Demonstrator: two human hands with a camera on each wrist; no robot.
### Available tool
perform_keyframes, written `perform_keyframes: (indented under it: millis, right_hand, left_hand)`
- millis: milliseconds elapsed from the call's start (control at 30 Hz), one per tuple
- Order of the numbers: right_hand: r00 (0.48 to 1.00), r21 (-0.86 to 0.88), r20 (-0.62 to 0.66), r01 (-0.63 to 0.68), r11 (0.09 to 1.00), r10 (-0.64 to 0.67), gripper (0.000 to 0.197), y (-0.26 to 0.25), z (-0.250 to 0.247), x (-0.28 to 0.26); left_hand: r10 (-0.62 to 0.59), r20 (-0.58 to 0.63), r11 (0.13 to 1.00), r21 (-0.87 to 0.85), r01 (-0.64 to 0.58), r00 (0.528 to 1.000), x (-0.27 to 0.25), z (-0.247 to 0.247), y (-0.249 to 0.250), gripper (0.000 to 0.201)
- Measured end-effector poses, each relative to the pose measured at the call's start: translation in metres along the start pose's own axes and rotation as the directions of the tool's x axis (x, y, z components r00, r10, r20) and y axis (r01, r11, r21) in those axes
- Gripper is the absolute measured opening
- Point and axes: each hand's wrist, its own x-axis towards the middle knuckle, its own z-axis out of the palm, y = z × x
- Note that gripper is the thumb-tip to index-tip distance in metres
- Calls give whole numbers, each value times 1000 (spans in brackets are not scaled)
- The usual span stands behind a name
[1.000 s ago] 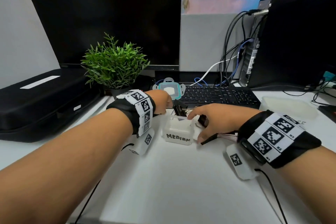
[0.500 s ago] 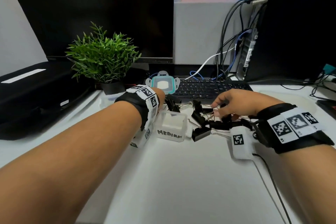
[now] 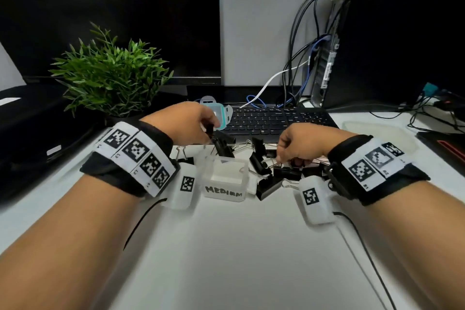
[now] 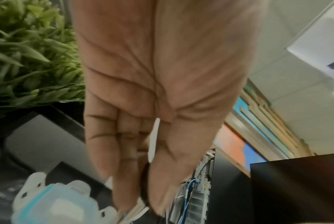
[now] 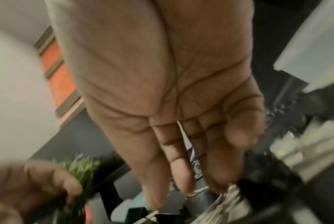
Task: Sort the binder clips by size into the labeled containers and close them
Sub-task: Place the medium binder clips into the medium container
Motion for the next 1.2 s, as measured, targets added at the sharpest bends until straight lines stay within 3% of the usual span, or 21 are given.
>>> perform_keyframes:
  millis: [133, 200, 400, 767, 900, 1200]
  right_hand:
    - [995, -370, -99, -26, 929, -12, 23, -16, 0, 4]
    - [992, -426, -124, -35, 904, -20, 25, -19, 4, 8]
    - [989, -454, -143, -29, 890, -41, 28, -28, 14, 23]
    - [998, -570, -66, -48, 820, 13, 21, -39, 26, 22]
    - [994, -610, -97, -26, 792, -41, 17, -47, 33, 17]
    - [986, -556, -90, 68, 828, -141, 26, -62, 39, 6]
  left_hand:
    - [103, 133, 992, 63, -112, 986, -3, -10, 10, 37]
    - [165, 165, 983, 53, -176, 972, -2, -13, 14, 37]
    - [245, 238, 969, -89, -230, 940, -2, -10, 3, 34]
    - [263, 289, 963, -19, -269, 921, 0, 7, 0, 37]
    - [287, 307, 952, 18, -307, 907, -1, 15, 7, 35]
    - [244, 285, 941, 160, -297, 927, -4, 15, 7, 19]
